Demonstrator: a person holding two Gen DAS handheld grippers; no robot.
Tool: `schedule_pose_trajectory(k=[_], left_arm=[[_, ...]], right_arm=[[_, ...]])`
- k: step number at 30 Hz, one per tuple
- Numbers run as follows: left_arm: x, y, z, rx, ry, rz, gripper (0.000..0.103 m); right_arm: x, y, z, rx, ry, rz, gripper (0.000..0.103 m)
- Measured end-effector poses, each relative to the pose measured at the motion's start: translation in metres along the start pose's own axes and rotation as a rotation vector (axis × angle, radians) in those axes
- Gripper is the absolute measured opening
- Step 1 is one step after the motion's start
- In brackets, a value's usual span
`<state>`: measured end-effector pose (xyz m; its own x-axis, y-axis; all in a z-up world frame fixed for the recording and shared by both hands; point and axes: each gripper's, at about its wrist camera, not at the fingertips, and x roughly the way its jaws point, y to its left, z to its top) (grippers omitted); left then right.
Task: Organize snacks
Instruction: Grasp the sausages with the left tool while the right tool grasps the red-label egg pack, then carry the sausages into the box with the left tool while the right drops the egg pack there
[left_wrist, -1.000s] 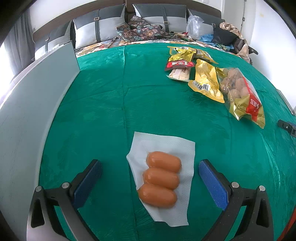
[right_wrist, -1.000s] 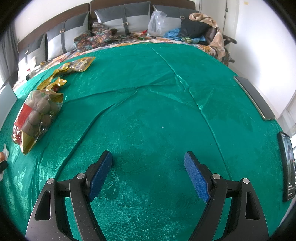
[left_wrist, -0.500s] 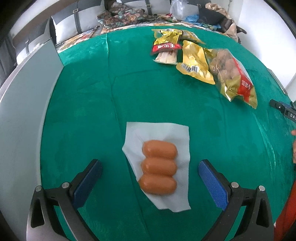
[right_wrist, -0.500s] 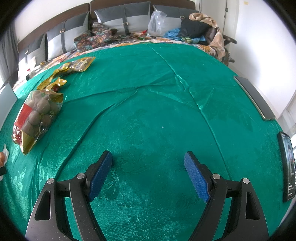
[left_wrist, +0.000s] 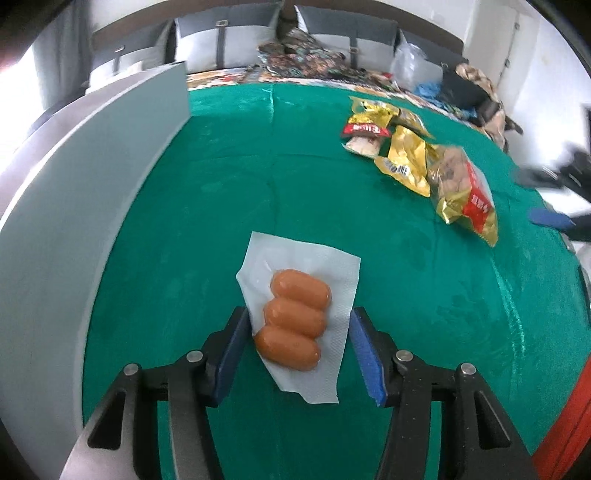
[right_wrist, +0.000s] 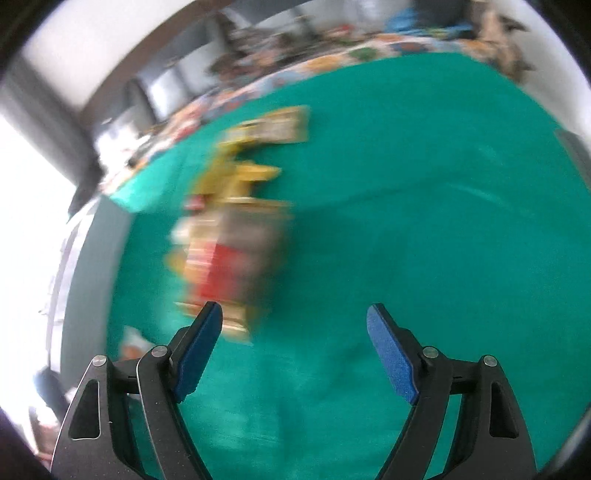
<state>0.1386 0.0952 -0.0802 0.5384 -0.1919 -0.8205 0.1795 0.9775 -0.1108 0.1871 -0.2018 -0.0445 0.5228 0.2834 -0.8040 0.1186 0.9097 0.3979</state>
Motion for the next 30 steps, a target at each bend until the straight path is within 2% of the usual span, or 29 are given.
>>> schedule_pose_trajectory(k=[2, 6, 7, 8, 9, 12, 16, 20, 22, 25, 27, 30], left_arm=[[-0.01, 0.001, -0.002, -0.011, -0.015, -0.002, 0.055], [-0.039, 0.005, -0.001, -0.043, -0.064, -0.015, 0.055], [-0.048, 0.006, -0.001, -0.048, -0.08, -0.021, 0.055], [-0.056, 0.007, 0.0, -0.05, -0.097, -0.026, 0.055], [-0.062, 0.008, 0.001, -0.052, -0.108, -0.029, 0.055], [-0.078, 0.012, 0.004, -0.084, -0.134, -0.063, 0.055], [-0.1, 0.019, 0.008, -0.142, -0.17, -0.121, 0.055], [-0.136, 0.039, 0.02, -0.215, -0.239, -0.167, 0.055], [-0.154, 0.054, 0.025, -0.246, -0.272, -0.175, 0.055], [-0.184, 0.09, 0.038, -0.278, -0.327, -0.134, 0.055], [-0.201, 0.122, 0.043, -0.29, -0.358, -0.058, 0.055], [-0.209, 0.165, 0.043, -0.32, -0.362, 0.041, 0.055]], right_arm=[[0.022, 0.028, 0.013, 0.021, 0.042, -0.028, 0.083], [0.087, 0.051, 0.026, 0.035, 0.187, -0.225, 0.083], [0.091, 0.048, 0.025, 0.042, 0.193, -0.216, 0.081], [0.09, 0.046, 0.024, 0.058, 0.179, -0.189, 0.078], [0.083, 0.044, 0.022, 0.066, 0.149, -0.168, 0.052], [0.057, 0.037, 0.015, 0.029, 0.093, -0.118, 0.048], [0.022, 0.011, 0.002, 0.08, 0.06, -0.005, 0.048], [-0.021, 0.018, -0.001, 0.072, 0.008, 0.108, 0.048], [-0.036, 0.041, 0.006, 0.051, -0.011, 0.173, 0.048], [-0.056, 0.098, 0.012, -0.029, -0.038, 0.287, 0.049], [-0.066, 0.149, 0.014, -0.097, -0.043, 0.374, 0.049], [-0.065, 0.219, 0.012, -0.196, -0.026, 0.469, 0.049]])
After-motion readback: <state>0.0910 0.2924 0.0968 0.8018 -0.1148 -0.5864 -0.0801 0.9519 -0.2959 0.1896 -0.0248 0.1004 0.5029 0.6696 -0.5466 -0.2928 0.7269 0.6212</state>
